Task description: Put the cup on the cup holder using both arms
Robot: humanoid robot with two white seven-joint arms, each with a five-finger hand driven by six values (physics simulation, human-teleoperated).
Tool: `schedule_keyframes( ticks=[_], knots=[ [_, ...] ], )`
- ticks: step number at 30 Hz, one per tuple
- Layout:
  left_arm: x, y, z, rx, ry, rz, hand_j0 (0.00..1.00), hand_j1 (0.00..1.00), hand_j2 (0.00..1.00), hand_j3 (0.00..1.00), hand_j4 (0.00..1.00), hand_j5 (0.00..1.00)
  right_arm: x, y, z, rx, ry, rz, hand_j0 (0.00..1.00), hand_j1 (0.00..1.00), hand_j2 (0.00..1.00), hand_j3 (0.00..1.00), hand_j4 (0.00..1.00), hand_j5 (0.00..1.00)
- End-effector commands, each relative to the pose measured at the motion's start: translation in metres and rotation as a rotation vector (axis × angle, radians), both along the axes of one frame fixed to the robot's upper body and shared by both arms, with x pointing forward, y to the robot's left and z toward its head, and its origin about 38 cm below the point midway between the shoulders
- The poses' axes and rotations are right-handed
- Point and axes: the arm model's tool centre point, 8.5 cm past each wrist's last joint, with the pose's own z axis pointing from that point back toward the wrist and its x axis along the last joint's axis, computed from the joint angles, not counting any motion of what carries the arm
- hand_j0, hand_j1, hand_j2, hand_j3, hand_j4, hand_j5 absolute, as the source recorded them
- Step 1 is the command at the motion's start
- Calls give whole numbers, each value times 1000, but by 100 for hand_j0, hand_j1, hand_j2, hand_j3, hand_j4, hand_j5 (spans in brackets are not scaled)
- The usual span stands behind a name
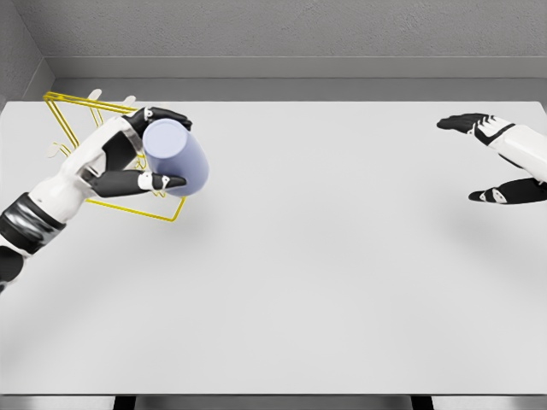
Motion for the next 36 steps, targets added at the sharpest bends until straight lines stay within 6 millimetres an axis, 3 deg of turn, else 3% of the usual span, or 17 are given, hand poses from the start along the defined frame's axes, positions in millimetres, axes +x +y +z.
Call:
schedule_keyframes(
  ticks=[1, 10, 36],
  knots=[
    [0, 4, 2, 3, 2, 6, 68, 68, 68, 68, 68, 68, 0, 0, 1, 9, -2, -1, 100, 100, 100, 100, 100, 100],
    [1, 22, 3, 5, 12, 47, 69, 69, 69, 69, 69, 69, 0, 2, 0, 15, -3, 1, 100, 100, 100, 100, 100, 100],
    [7, 40, 0, 18, 27, 96, 71, 71, 71, 71, 71, 71, 0, -3, -1, 17, 2, -13, 100, 100, 100, 100, 100, 100]
  ],
)
